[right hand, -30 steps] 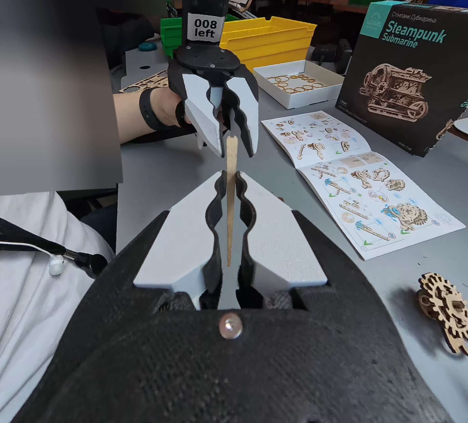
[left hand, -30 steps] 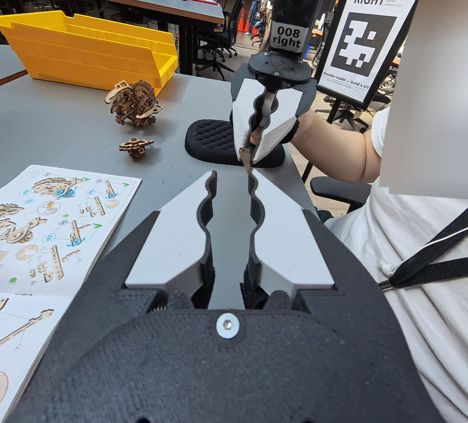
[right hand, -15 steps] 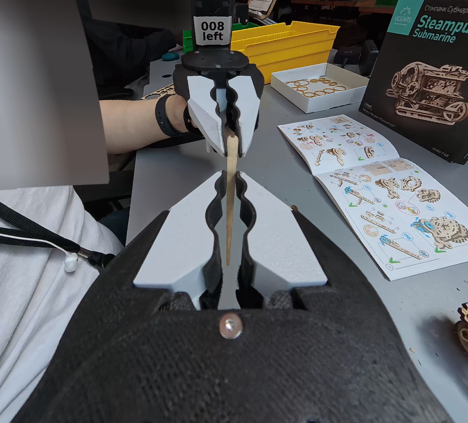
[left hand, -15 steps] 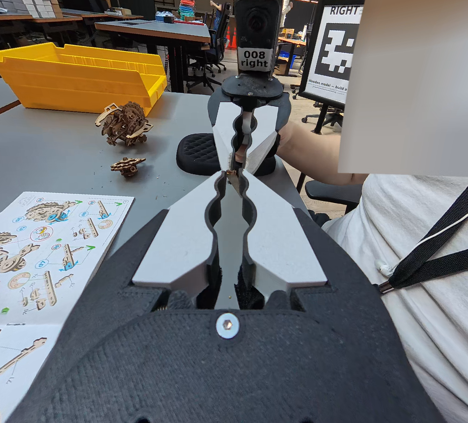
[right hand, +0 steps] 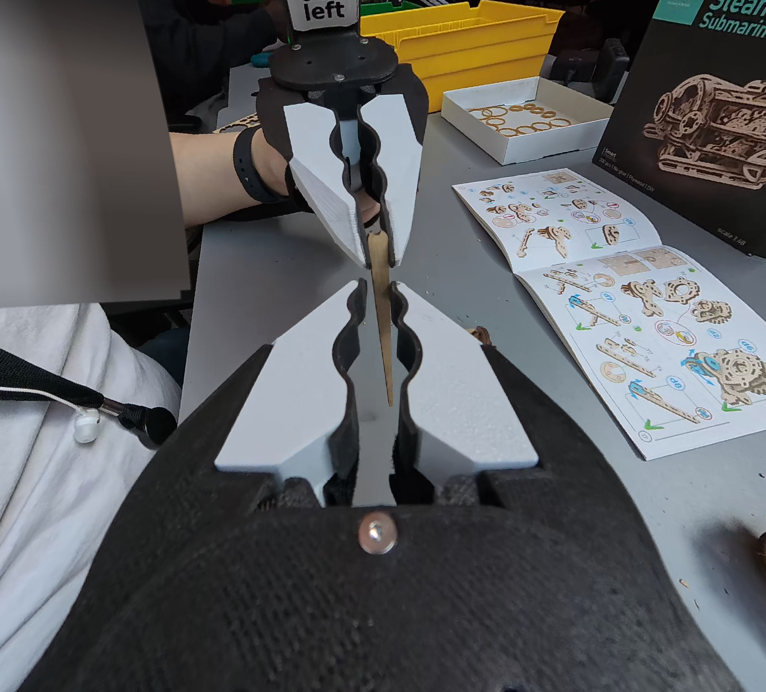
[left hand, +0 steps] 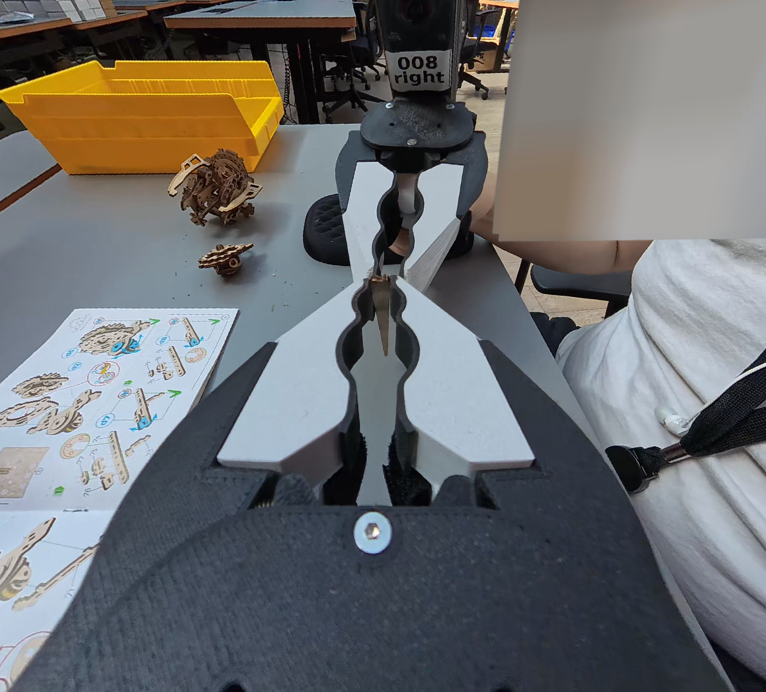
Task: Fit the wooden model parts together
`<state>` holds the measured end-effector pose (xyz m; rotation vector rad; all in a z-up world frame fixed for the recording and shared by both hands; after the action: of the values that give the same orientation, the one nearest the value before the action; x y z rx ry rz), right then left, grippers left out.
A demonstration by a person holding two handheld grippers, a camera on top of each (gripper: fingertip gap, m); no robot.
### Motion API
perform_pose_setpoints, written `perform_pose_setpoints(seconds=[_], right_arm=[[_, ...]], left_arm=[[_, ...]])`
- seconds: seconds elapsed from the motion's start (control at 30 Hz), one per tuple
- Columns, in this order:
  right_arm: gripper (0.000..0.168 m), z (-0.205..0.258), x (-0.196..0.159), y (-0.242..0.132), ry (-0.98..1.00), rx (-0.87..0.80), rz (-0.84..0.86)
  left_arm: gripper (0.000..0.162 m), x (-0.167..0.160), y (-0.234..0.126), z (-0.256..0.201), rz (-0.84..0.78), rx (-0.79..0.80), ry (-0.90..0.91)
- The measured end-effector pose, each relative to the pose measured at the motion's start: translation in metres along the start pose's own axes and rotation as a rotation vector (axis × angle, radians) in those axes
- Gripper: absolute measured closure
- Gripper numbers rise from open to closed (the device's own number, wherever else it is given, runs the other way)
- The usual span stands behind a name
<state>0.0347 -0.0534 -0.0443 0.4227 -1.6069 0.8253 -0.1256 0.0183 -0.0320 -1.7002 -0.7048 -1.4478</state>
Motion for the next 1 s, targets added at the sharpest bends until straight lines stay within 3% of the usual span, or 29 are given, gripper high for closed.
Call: perform_pose_setpoints(seconds=[0.17,0.23,0.4,0.67,1.0], right_arm=[[0.162,-0.001,0.0,-0.003,-0.006,-0.015,-0.017],[0.162,-0.006,-0.002,-0.006,0.042,-0.022,-0.03],[0.163,-0.028,-0.013,-0.021,0.234,-0.043,-0.107],[0.163,-0.035,-0.014,-0.027,0.313,-0.025,-0.157],[0.163,-0.034,-0.016,-0.023,0.319,-0.004,-0.132]], left_arm=[[0.155,0.0,0.001,0.0,0.004,0.02,0.029],[0.14,0.0,-0.003,0.001,0.022,0.067,0.065],[0.117,-0.022,-0.006,0.018,0.298,0.18,0.06],[0.112,-0.042,0.011,0.043,0.471,0.113,0.071],[0.111,-0.051,0.02,0.052,0.517,0.094,0.121]])
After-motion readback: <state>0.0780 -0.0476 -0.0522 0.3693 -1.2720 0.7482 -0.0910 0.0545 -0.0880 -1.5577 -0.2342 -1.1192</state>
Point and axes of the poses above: each gripper's, where its closed fingertips meet, y out along the fingers, x out of its top, z = x × y across the jaws, the point moved 10 cm from there along -y, back along the fingers, and after that the axes turned 14 degrees about -x, right-handed, at the moved point
